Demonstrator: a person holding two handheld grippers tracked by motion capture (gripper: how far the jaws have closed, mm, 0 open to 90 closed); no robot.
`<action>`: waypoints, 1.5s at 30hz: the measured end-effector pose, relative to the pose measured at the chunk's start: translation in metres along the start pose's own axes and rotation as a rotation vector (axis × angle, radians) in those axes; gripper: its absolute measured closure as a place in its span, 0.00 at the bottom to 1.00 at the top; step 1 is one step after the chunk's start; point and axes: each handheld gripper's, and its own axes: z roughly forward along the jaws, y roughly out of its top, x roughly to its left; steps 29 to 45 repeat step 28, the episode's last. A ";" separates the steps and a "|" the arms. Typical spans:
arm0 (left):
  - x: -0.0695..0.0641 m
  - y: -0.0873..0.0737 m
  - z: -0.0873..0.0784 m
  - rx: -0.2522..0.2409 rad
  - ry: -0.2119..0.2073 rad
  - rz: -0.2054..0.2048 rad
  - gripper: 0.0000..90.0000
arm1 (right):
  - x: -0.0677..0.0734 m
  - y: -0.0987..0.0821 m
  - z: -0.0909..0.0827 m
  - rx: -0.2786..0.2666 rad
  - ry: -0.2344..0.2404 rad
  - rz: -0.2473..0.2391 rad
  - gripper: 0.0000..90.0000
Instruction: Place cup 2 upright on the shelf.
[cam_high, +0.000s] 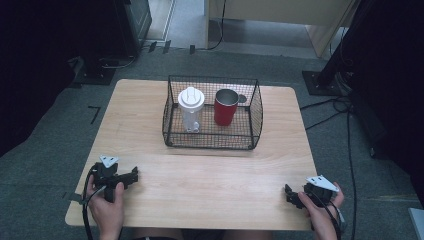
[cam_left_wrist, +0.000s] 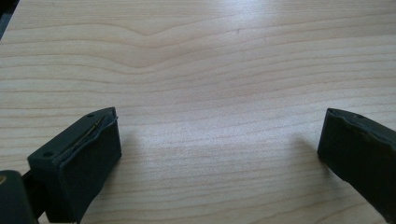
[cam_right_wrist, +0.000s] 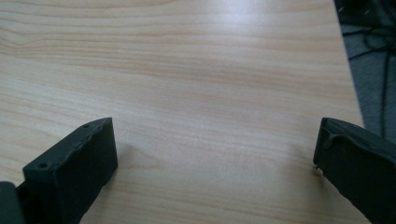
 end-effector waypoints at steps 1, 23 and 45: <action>0.000 0.000 0.000 0.000 0.000 0.000 0.00 | -0.001 0.000 0.000 0.010 0.015 0.013 0.00; 0.000 0.000 0.000 0.000 0.000 0.000 0.00 | -0.002 -0.002 -0.001 0.009 0.026 0.007 0.00; 0.000 0.000 0.000 0.000 0.000 0.000 0.00 | -0.002 -0.002 -0.001 0.010 0.020 0.015 0.00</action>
